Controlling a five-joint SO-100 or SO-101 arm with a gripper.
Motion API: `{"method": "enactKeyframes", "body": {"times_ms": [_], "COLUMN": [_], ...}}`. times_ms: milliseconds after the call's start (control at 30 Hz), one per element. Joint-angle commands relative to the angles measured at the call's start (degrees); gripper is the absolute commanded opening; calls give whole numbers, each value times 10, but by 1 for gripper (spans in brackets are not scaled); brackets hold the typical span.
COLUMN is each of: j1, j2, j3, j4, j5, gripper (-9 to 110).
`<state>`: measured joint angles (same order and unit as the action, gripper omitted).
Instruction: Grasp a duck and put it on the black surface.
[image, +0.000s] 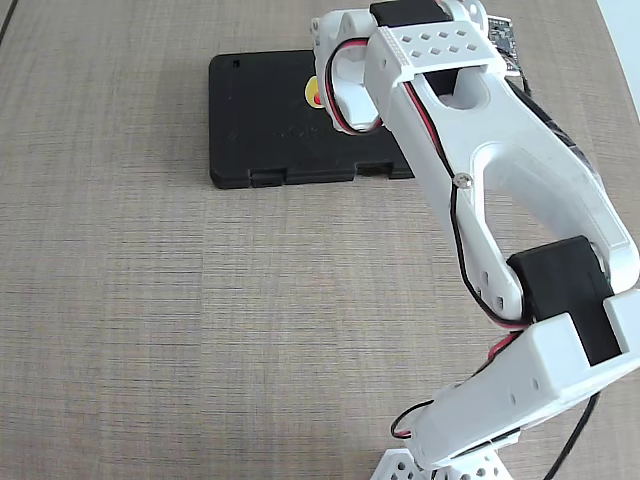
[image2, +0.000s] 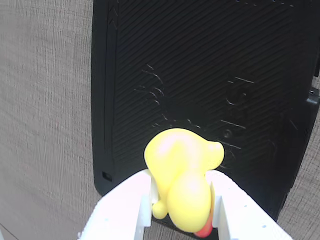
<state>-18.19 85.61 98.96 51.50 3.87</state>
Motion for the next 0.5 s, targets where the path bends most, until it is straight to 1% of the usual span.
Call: {"method": "enactKeyframes", "body": {"times_ms": [0, 233, 467], "j1": [-8, -8, -8], "j2": [-30, -91, -105], "j3": [-42, -74, -76], "j4": [-13, -44, -54], "j5": [-1, -1, -1], "gripper": [5, 5, 5]}}
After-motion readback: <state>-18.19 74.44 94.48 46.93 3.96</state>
